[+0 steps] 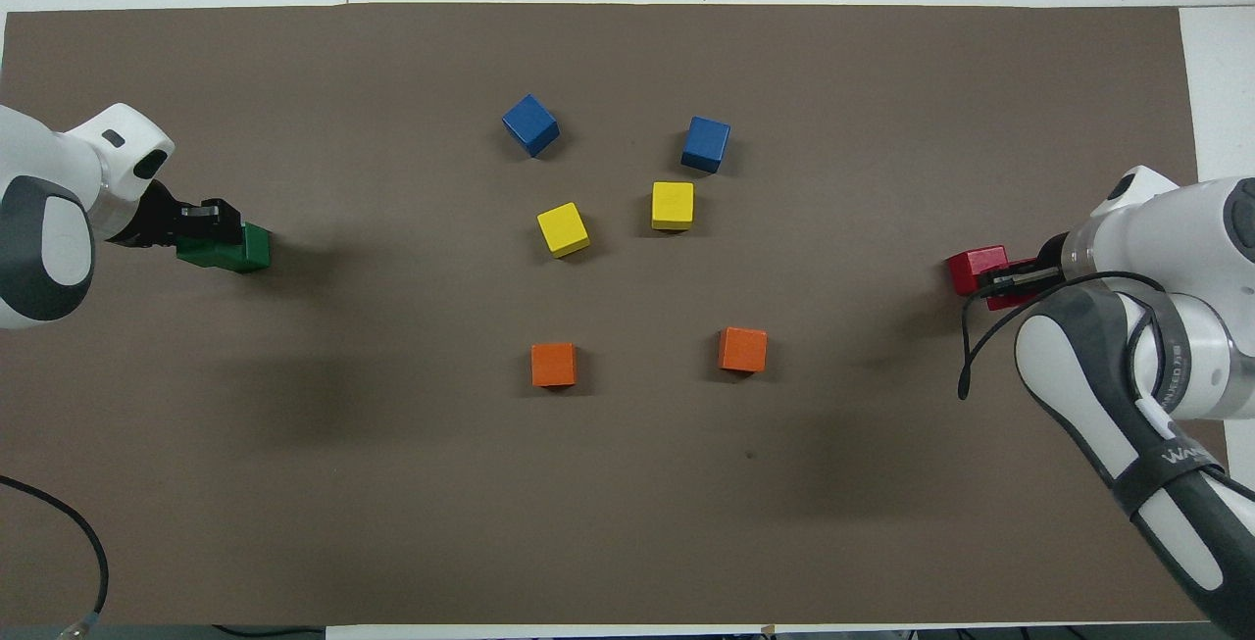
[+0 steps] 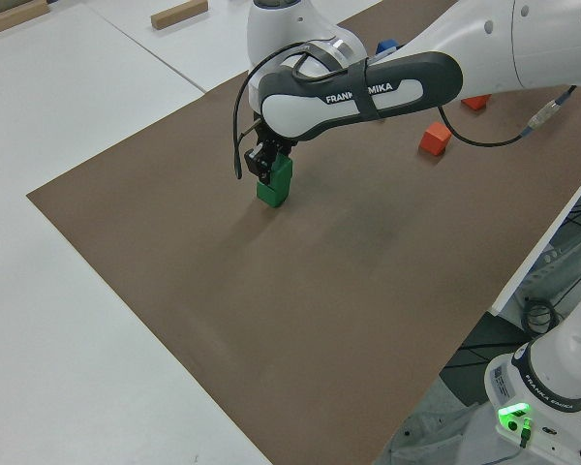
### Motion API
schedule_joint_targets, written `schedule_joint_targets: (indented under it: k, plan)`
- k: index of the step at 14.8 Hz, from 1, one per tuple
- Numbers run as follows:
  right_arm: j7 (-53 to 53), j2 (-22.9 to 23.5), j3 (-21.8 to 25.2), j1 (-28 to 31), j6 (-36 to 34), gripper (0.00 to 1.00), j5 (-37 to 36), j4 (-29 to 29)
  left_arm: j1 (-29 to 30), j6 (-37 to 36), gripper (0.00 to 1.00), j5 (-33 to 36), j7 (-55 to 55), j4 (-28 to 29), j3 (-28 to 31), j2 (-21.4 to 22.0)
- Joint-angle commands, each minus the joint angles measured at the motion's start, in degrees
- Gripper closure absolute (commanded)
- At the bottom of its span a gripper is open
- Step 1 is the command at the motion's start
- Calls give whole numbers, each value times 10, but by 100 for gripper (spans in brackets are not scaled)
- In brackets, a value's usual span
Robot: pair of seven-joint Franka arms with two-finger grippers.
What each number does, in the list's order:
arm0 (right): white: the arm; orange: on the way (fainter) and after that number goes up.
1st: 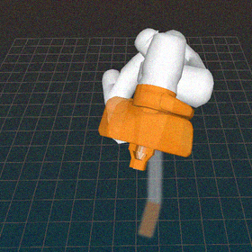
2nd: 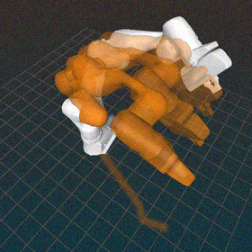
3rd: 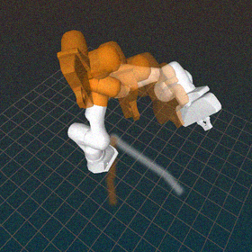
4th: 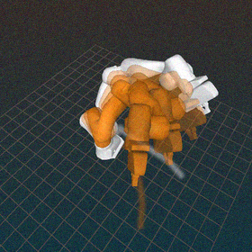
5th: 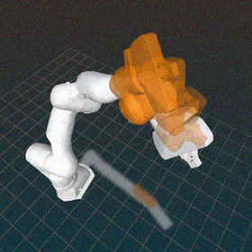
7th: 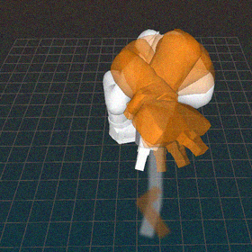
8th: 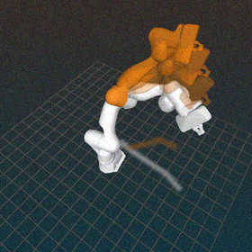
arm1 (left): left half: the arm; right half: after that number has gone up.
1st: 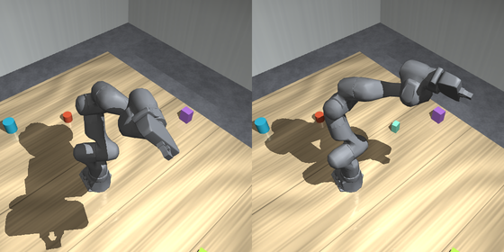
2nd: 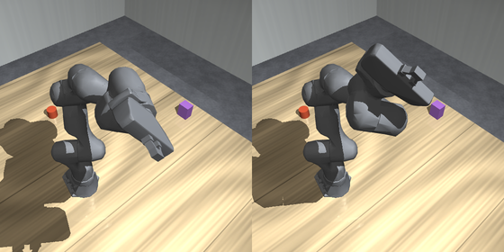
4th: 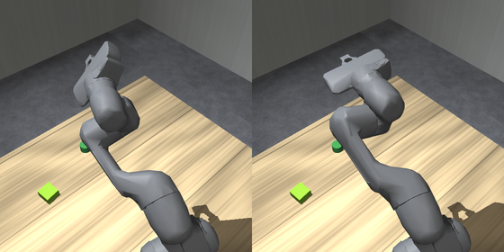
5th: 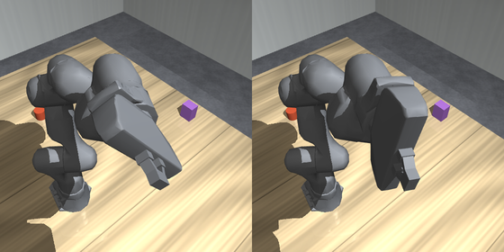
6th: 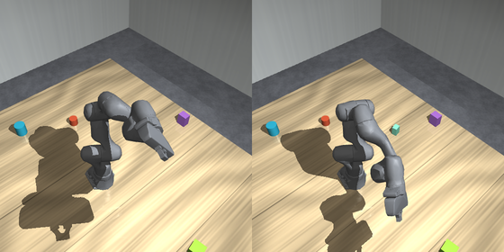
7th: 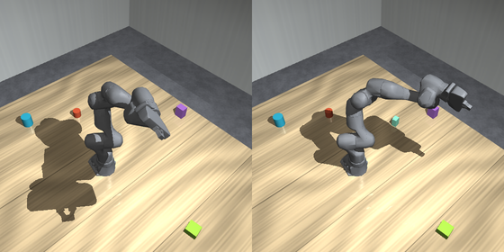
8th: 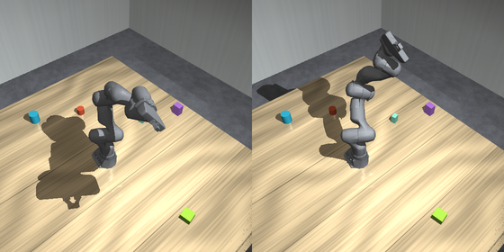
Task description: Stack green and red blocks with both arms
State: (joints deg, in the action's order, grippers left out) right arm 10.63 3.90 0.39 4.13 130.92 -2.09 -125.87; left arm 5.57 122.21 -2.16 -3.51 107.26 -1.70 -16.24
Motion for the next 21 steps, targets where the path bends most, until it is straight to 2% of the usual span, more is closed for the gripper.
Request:
schedule_joint_targets:
  k: [1, 3, 4, 6, 13, 17, 21]
  plan:
    - [15, 7, -4, 4, -10, 100, -5, 19, -3, 15, 100, 11, 4, 22, 2, 16]
    - [15, 16, -4, 5, -13, 100, -5, 32, -4, 15, 100, 11, 4, 22, 2, 15]
    - [14, 21, -4, 5, -12, 100, -5, 37, -4, 15, 80, 11, 3, 23, 2, 14]
    - [13, 26, -4, 4, -12, 100, 0, 48, -4, 19, 0, 11, 2, 29, 2, 15]
    - [5, 33, -4, 4, -2, 100, 20, 58, 0, 19, 0, 11, 0, 27, 2, 26]
    - [5, 33, -4, 4, -2, 100, 36, 58, 0, -49, 0, 11, 1, -20, 2, 43]
    - [8, 33, -4, 5, -1, 100, 36, 58, 3, -108, 0, 11, 1, -28, 2, 86]
